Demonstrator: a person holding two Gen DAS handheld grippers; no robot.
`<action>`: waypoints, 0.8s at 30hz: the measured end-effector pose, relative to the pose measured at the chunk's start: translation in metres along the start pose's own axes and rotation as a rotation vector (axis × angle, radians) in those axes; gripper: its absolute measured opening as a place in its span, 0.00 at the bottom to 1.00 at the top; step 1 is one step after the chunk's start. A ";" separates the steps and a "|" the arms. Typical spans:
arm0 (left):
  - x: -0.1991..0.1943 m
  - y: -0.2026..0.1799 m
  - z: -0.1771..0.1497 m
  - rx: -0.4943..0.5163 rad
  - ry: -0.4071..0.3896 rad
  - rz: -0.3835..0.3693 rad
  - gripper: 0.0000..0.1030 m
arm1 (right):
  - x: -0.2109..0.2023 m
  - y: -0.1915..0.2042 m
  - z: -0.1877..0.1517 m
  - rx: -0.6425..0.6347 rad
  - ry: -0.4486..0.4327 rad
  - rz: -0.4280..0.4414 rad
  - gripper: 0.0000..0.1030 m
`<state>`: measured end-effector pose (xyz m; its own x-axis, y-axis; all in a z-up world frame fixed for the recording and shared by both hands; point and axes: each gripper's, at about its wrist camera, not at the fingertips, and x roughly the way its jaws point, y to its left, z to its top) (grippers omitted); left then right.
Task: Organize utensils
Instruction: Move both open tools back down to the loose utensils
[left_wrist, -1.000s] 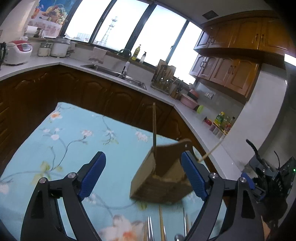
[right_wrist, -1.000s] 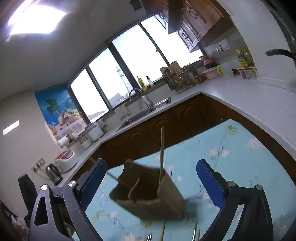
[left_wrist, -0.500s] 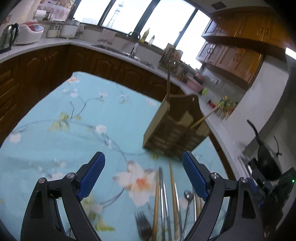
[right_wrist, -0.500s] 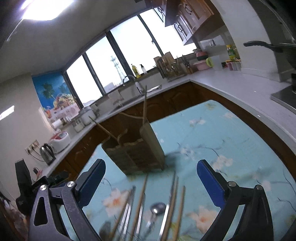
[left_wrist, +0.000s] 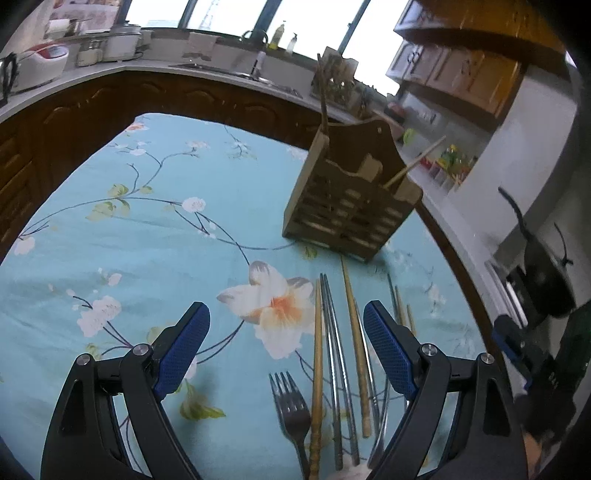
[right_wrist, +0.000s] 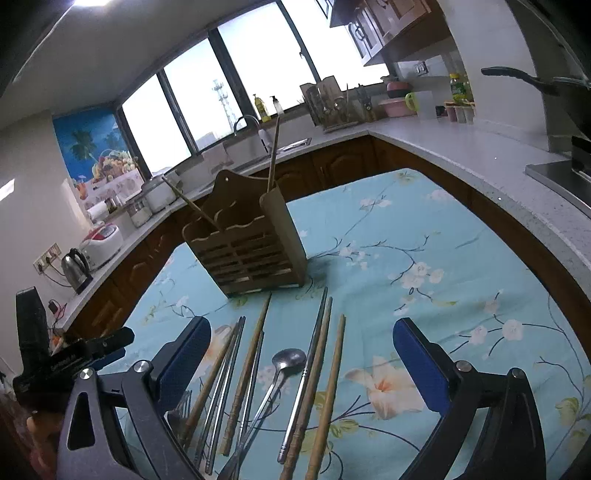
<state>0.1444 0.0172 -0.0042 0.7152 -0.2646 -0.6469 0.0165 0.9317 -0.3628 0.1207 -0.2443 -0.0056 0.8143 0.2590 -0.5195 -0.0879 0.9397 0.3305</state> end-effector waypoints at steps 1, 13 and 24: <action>0.002 -0.001 0.000 0.008 0.010 0.001 0.85 | 0.001 0.001 -0.001 -0.002 0.006 -0.003 0.97; 0.043 -0.028 -0.001 0.157 0.159 0.011 0.56 | 0.029 -0.010 -0.002 0.016 0.101 -0.061 0.68; 0.087 -0.039 -0.002 0.214 0.267 0.027 0.36 | 0.077 -0.020 -0.013 -0.006 0.262 -0.121 0.25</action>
<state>0.2046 -0.0428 -0.0470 0.5094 -0.2686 -0.8176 0.1670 0.9628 -0.2123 0.1776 -0.2401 -0.0620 0.6430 0.1932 -0.7411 -0.0033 0.9683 0.2496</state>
